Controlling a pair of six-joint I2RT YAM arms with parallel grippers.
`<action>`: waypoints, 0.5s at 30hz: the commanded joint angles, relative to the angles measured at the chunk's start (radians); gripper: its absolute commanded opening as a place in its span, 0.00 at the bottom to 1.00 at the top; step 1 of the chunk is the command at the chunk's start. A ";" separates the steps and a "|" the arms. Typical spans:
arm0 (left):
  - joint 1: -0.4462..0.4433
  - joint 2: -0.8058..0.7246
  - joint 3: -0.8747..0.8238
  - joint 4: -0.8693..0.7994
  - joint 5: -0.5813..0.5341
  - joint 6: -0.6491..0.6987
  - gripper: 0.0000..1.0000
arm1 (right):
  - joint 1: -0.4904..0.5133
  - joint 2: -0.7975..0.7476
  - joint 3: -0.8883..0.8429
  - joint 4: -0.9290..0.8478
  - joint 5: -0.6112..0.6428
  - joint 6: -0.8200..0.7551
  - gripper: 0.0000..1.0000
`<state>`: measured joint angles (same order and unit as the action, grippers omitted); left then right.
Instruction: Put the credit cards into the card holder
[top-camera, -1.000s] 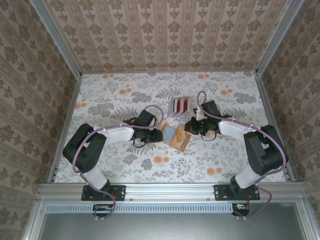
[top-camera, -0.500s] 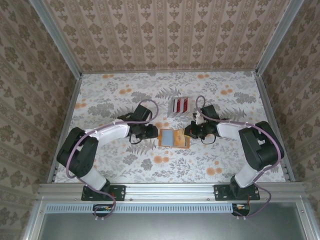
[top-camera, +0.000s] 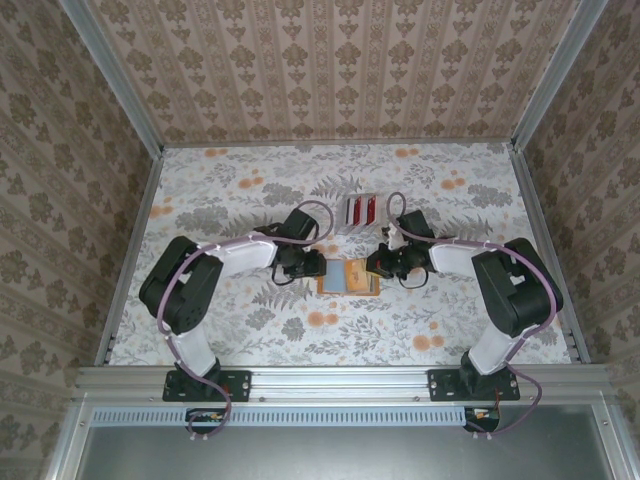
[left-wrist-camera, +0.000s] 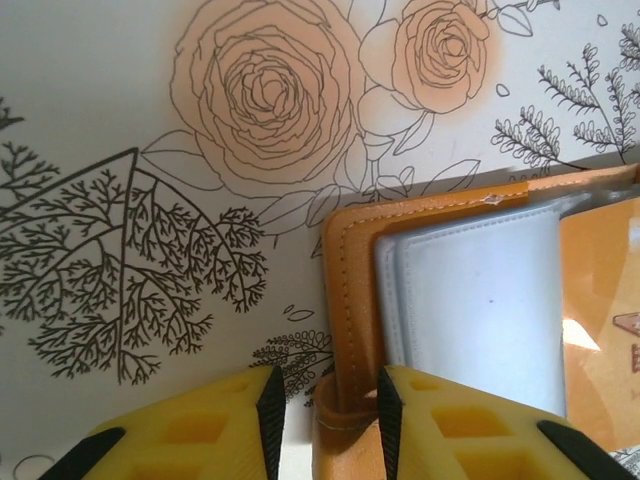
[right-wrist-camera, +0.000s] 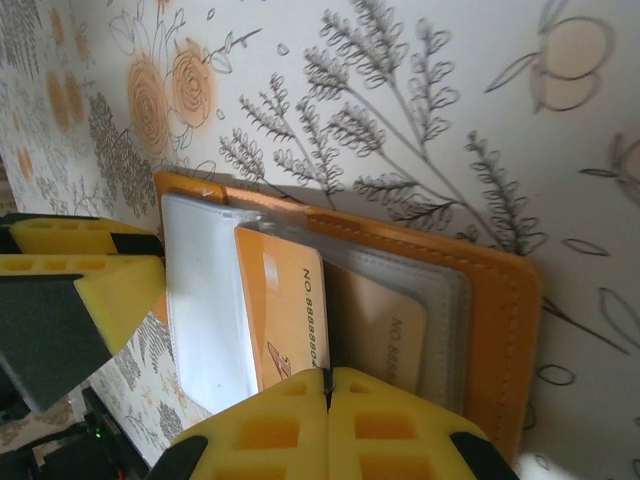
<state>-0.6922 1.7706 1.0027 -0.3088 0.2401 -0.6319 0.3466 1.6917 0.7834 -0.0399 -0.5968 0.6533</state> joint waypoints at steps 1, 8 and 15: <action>-0.020 0.016 -0.004 0.016 0.033 -0.008 0.32 | 0.026 -0.006 0.032 -0.068 0.065 -0.023 0.00; -0.031 0.025 -0.002 0.027 0.037 -0.018 0.28 | 0.063 -0.023 0.038 -0.065 0.139 0.002 0.00; -0.043 0.034 -0.011 0.040 0.040 -0.027 0.22 | 0.088 -0.042 -0.007 0.017 0.245 0.015 0.00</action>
<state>-0.7181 1.7813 1.0019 -0.2840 0.2470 -0.6369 0.4229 1.6829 0.7986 -0.0456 -0.4393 0.6590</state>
